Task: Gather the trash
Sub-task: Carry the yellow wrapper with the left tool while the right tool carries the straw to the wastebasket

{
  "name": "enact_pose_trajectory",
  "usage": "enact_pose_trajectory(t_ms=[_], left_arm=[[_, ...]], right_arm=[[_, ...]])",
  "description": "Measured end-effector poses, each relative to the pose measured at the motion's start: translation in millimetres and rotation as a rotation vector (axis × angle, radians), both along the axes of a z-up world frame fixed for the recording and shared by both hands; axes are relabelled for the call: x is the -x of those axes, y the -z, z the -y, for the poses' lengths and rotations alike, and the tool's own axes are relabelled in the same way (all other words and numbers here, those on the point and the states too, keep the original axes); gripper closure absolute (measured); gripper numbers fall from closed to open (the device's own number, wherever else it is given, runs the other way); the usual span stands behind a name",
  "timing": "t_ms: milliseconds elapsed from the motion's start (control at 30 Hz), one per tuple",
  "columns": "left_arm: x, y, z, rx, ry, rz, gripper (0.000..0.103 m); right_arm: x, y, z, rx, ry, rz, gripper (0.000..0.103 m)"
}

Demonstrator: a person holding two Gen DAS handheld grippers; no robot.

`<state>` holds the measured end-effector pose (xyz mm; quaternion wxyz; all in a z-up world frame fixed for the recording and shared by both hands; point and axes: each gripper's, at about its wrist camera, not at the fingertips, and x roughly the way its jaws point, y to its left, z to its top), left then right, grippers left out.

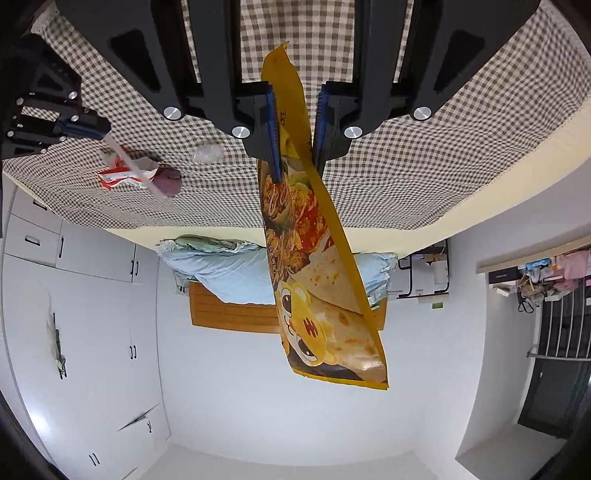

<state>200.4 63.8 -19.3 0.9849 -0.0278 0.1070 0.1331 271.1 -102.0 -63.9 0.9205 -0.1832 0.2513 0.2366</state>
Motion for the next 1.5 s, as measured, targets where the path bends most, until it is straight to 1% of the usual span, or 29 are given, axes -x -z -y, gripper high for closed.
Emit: enact_pose_trajectory(t_ms=[300, 467, 600, 833, 1133, 1367, 1500], left_arm=[[18, -2, 8, -0.016, 0.016, 0.027, 0.089], [30, -3, 13, -0.01, 0.03, 0.041, 0.089], [41, -6, 18, -0.01, 0.063, 0.054, 0.089], [62, -11, 28, -0.019, 0.08, 0.088, 0.089], [84, -3, 43, -0.018, 0.106, 0.075, 0.089], [96, -3, 50, 0.002, 0.116, 0.063, 0.089], [104, -3, 58, -0.004, 0.127, 0.054, 0.089]], right_arm=[[21, -8, 11, -0.017, 0.018, 0.024, 0.098], [33, -11, 18, -0.02, 0.023, 0.033, 0.098], [39, -12, 26, -0.051, 0.029, 0.015, 0.098], [53, -12, 38, -0.061, 0.047, 0.01, 0.098], [72, -18, 53, -0.075, 0.049, 0.017, 0.098], [86, -21, 65, -0.083, 0.047, 0.019, 0.098], [95, -23, 71, -0.085, 0.041, 0.02, 0.098]])
